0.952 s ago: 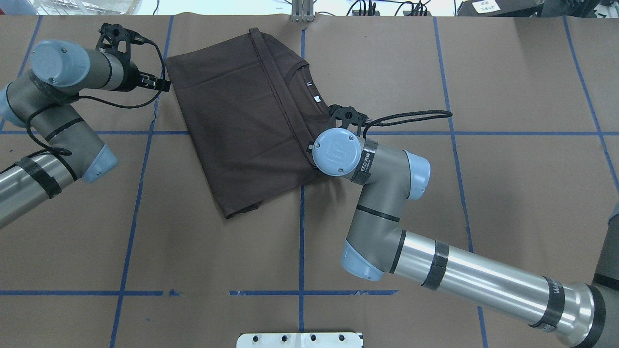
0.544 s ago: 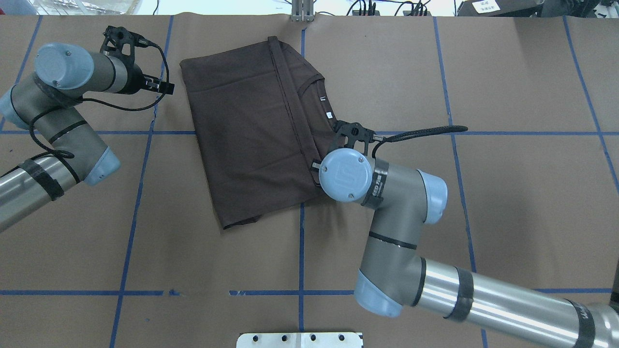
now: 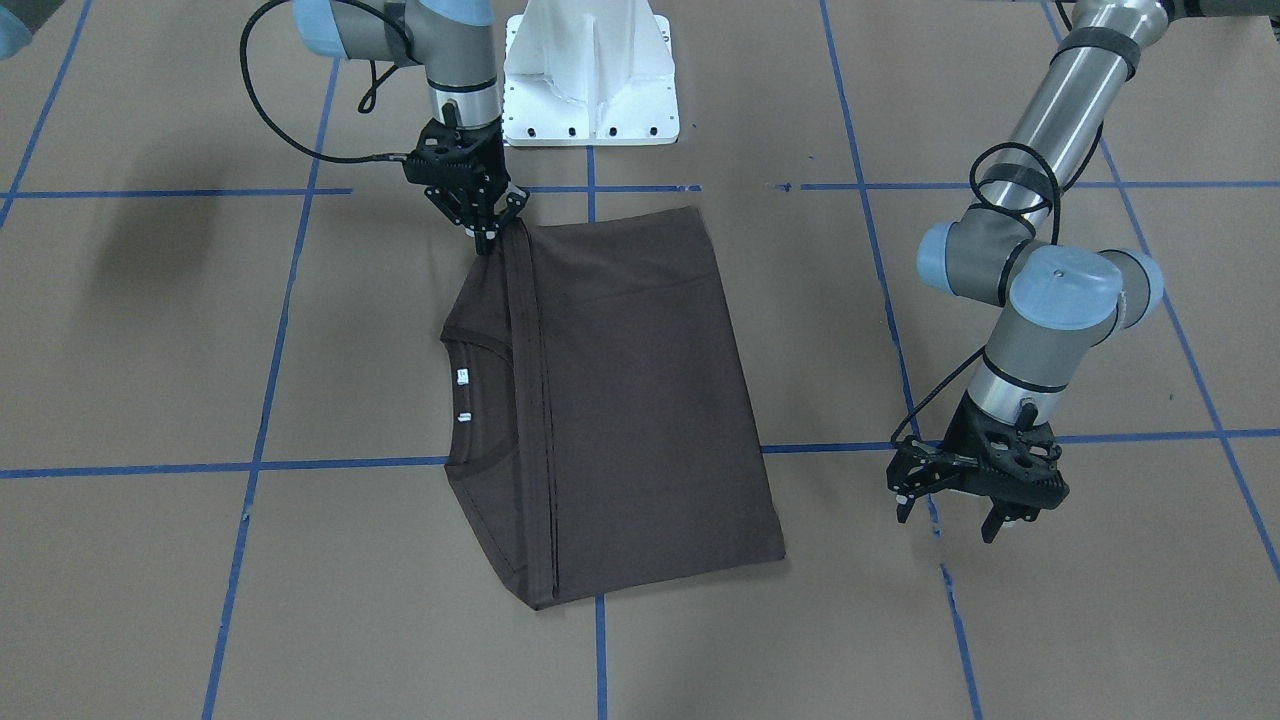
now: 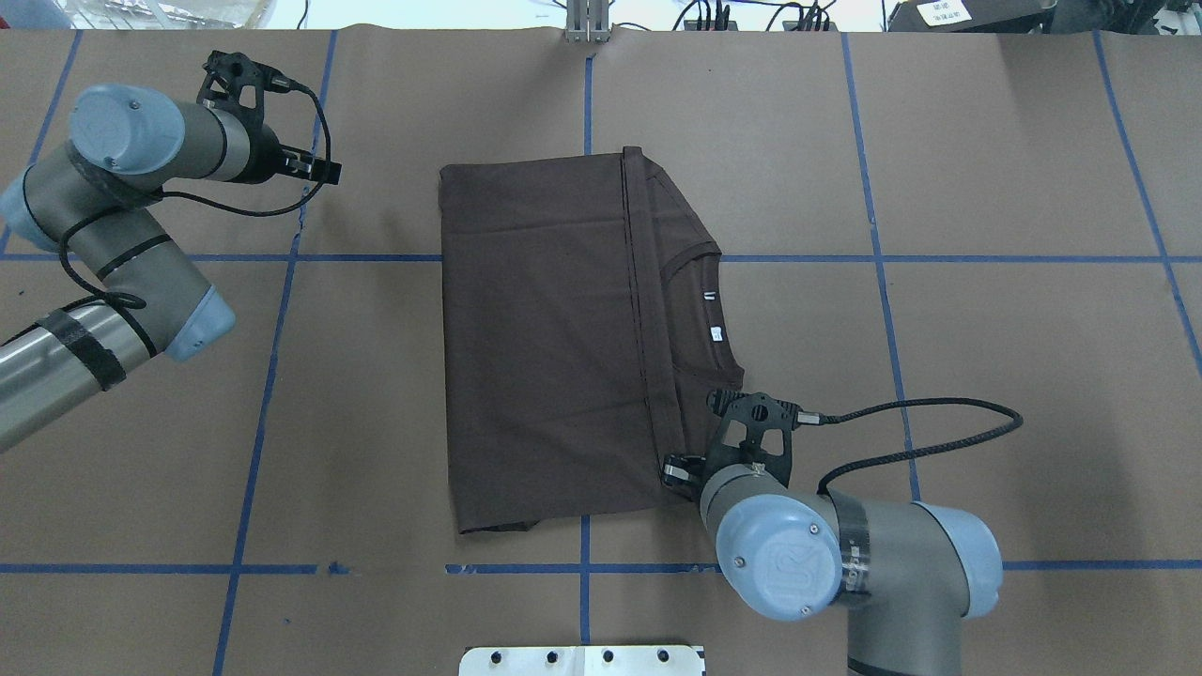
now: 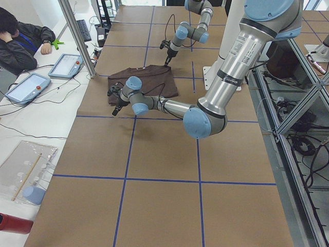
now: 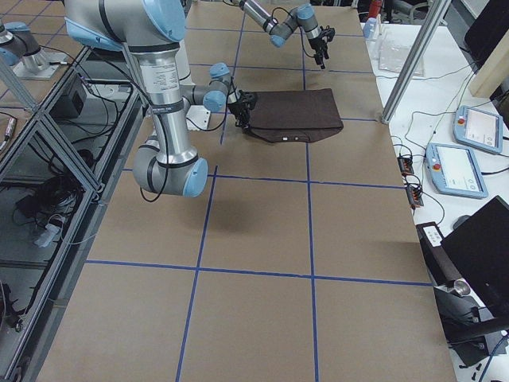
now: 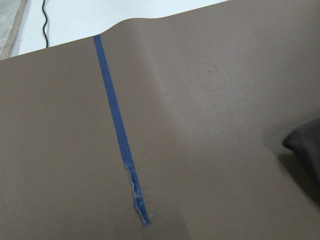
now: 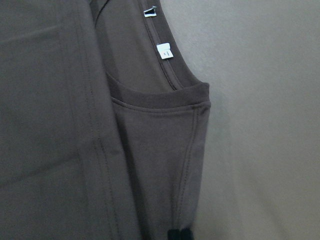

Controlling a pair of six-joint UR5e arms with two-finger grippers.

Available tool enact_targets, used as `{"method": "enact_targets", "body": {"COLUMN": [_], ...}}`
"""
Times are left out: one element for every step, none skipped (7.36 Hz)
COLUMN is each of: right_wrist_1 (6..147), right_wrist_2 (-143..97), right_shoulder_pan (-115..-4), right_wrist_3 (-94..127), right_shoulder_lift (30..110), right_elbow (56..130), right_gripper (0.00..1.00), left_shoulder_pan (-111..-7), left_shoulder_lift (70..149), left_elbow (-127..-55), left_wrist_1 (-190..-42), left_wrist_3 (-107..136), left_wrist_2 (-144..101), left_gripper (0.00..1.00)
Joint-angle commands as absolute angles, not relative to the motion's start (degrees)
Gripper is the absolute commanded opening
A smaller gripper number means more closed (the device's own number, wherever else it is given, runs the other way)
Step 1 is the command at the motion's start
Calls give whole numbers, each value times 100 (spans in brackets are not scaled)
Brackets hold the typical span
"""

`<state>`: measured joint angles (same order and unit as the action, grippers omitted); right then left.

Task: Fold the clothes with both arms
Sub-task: 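Drag the shirt toward the robot with the right gripper, straightening it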

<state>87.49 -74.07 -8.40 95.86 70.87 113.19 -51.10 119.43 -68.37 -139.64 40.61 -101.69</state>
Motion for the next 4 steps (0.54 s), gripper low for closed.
{"method": "enact_targets", "body": {"right_wrist_1": [8754, 8754, 8754, 8763], "right_wrist_2": [-7059, -7032, -6936, -6952], "right_shoulder_pan": [-344, -325, -282, -342], "right_wrist_3": [9905, 9888, 9775, 9286], "right_shoulder_lift": [7374, 7383, 7479, 7453], "right_elbow": [11593, 11593, 11601, 11602], "right_gripper": [0, 79, 100, 100], "left_shoulder_pan": [-5106, -5106, -5098, -5098], "left_shoulder_lift": [11944, 11944, 11944, 11944], "left_elbow": [-6838, -6864, -6890, -6891], "left_wrist_1": [-13966, -13957, -13957, -13957], "left_wrist_3": [4061, 4061, 4061, 4061], "left_wrist_2": [-10169, -10169, -10178, -10178], "left_gripper": [100, 100, 100, 100]}}
